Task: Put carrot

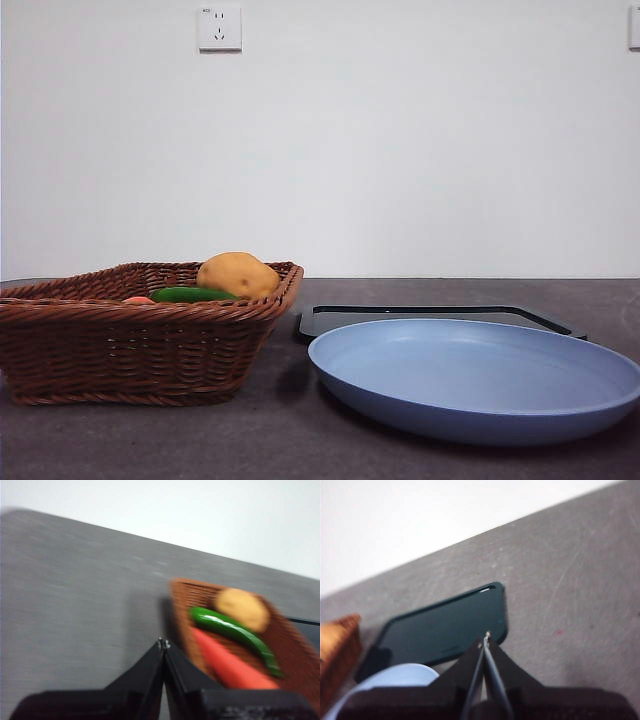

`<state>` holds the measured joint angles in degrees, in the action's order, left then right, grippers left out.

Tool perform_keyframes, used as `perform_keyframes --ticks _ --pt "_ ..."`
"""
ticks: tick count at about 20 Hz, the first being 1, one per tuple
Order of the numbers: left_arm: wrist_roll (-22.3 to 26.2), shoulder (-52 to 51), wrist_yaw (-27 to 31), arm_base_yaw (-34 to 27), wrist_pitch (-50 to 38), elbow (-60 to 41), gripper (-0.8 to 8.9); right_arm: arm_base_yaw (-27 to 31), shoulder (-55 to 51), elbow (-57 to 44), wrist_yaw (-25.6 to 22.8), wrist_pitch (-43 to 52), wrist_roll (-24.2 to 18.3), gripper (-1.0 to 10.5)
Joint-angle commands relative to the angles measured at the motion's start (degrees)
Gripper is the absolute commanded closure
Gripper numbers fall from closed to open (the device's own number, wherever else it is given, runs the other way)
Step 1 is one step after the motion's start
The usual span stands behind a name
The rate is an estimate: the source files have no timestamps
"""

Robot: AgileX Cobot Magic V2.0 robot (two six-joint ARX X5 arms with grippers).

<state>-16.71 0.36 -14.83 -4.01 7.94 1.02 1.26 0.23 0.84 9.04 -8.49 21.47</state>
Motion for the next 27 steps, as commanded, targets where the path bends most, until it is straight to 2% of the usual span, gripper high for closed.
perform_keyframes --ticks 1,6,8,10,13,17,22,27 --pt "-3.54 -0.15 -3.87 -0.20 -1.29 -0.61 8.06 0.17 -0.24 -0.35 0.22 0.70 7.69 9.4" --pt "-9.92 0.13 -4.70 -0.20 -1.33 -0.11 8.06 0.17 0.24 0.59 4.50 -0.20 7.96 9.4" --pt "-12.98 1.31 -5.60 -0.20 -0.52 0.72 8.06 0.17 1.53 2.51 4.63 -2.47 9.11 9.4" --pt "-13.84 3.21 -7.39 -0.20 0.31 1.99 8.06 0.17 3.23 4.87 4.66 -5.07 9.14 9.4" --pt "-13.66 7.17 -9.01 -0.13 1.57 4.92 8.06 0.17 6.71 9.20 4.87 -9.05 8.85 9.4" --pt "-12.70 13.97 -9.70 -0.11 1.60 10.25 8.06 0.17 12.94 15.39 7.72 -12.59 6.19 9.4" --pt "-8.55 23.63 -13.05 0.04 2.16 18.51 8.06 0.15 22.08 23.15 9.27 -16.79 5.60 9.4" --pt "-3.13 34.10 -16.98 1.53 7.30 27.69 8.06 0.17 31.65 29.70 14.34 -21.46 0.37 9.4"
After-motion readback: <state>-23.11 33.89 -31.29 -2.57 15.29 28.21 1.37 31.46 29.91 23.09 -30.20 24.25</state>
